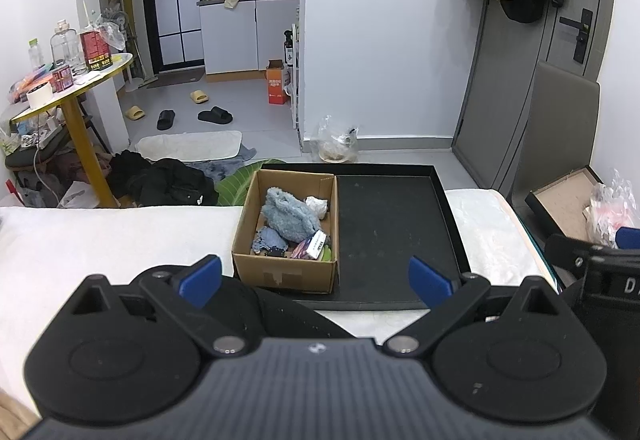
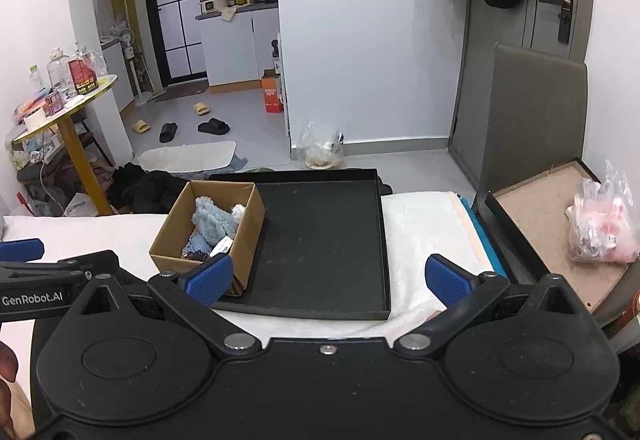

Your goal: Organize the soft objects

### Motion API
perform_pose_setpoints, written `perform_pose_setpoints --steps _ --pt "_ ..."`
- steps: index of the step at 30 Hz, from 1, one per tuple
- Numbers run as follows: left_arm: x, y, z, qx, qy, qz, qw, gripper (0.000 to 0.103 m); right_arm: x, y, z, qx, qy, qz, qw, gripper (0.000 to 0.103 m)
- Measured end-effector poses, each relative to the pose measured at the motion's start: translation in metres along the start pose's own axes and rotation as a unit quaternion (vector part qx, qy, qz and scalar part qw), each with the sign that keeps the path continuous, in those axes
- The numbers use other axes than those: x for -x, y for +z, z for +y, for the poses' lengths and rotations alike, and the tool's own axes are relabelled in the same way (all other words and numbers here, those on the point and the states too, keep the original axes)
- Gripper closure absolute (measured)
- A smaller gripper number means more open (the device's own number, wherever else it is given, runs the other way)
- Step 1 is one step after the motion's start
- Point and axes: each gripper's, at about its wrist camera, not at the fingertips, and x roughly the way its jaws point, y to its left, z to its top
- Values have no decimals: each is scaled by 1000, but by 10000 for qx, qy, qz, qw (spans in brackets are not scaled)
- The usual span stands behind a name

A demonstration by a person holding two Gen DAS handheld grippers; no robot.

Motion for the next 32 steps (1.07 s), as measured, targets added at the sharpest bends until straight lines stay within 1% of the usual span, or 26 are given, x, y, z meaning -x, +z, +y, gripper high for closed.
perform_pose_setpoints --steps 23,32 --pt "-2 -1 0 -18 -37 20 10000 3 -2 -2 2 11 84 82 9999 0" --pt "-3 -2 -1 -83 -139 22 9999 3 -4 -2 2 -24 75 112 9999 0"
